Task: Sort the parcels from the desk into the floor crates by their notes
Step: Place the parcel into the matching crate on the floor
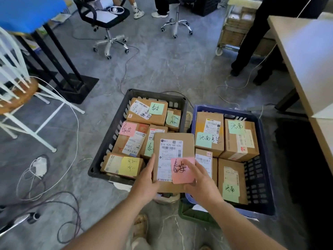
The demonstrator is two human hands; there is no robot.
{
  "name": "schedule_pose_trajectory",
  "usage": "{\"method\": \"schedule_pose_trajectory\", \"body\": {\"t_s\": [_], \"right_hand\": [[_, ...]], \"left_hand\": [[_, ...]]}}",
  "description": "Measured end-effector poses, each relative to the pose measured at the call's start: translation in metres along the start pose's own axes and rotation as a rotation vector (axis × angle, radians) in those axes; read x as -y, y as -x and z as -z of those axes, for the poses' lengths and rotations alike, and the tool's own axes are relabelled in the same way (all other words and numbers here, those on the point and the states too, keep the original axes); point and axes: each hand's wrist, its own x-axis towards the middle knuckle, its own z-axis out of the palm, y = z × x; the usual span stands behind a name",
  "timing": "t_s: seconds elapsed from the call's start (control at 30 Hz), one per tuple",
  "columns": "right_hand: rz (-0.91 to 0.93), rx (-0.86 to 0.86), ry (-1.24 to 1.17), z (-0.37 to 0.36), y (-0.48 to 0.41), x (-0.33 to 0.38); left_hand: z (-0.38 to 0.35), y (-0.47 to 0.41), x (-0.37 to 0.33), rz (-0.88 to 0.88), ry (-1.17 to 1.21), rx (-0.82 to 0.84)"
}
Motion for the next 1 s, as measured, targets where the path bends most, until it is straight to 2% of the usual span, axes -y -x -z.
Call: {"method": "schedule_pose_trajectory", "body": {"t_s": [0.17,0.27,0.5,0.73,1.0], "right_hand": [[0.075,-0.01,0.039,-0.019,-0.055,0.059],[0.087,-0.004,0.037,-0.043,-0.093,0.093],[0.053,0.03,0.041,-0.092,-0.181,0.144],[-0.017,0.082,0.129,-0.133,-0.212,0.137],[-0.049,0.123,0.191,-0.144,-0.2,0.144]], "left_hand": [[0.072,-0.036,0.013,-0.055,-0.028,0.036],[0.117,-0.067,0.032,-0.093,-0.153,-0.013],[0.187,-0.139,0.078,-0.046,-0.275,0.014],[0.188,-0.177,0.112,-0.015,-0.391,0.065],[0.19,-0.172,0.122,-0.008,-0.455,0.081]]}}
